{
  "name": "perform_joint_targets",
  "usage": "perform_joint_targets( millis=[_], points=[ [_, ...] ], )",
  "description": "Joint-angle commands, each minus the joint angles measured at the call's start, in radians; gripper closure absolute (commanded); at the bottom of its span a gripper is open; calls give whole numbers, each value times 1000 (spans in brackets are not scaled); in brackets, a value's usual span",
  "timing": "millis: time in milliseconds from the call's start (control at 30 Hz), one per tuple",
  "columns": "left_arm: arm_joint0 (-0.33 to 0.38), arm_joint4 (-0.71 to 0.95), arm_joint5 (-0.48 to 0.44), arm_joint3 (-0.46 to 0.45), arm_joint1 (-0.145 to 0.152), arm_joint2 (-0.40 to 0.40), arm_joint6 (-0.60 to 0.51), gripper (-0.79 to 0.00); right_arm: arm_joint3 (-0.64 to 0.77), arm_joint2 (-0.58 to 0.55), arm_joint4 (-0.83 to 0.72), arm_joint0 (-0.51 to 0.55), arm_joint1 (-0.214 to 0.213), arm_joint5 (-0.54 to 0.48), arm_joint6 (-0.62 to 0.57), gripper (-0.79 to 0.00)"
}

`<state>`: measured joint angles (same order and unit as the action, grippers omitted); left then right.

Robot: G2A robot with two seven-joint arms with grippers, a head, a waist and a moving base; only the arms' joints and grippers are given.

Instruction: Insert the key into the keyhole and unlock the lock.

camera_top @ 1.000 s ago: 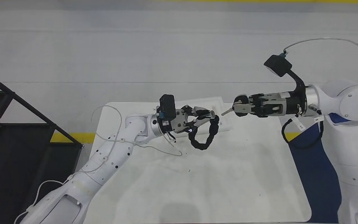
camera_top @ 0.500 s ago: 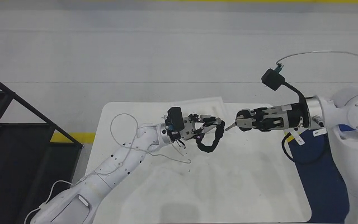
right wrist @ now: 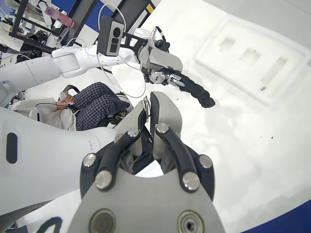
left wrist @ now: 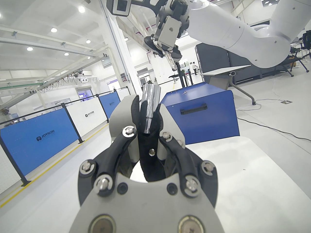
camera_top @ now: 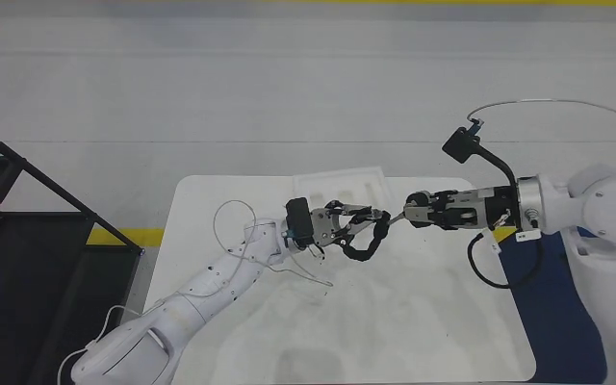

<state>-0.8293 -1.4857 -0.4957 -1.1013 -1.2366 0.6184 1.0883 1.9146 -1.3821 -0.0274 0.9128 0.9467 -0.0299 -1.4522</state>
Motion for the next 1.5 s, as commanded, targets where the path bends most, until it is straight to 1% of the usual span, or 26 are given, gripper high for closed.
perform_joint_targets(
  millis=[0, 133, 233, 1200, 1333, 1467],
  points=[
    [0, -1, 14, 16, -7, -2, 21, 0, -2, 10, 14, 1, -1, 10, 20, 0],
    [-3, -7, 55, 47, -18, 1, 38, 0, 1, 21, 56, 3, -4, 24, 65, 0],
    [-5, -12, 60, 59, -22, 1, 44, 0, 7, 14, 71, 9, -6, 35, 111, 0],
    [-5, -12, 60, 59, -22, 1, 44, 0, 10, 17, 74, 16, -6, 33, 123, 0],
    [-30, -29, 98, 32, -19, 13, 6, 0, 42, 44, 96, 29, -7, 27, 136, 0],
    [-56, -34, 130, 24, -18, 29, 23, 0, 66, 58, 113, 27, -10, 47, 138, 0]
  ],
)
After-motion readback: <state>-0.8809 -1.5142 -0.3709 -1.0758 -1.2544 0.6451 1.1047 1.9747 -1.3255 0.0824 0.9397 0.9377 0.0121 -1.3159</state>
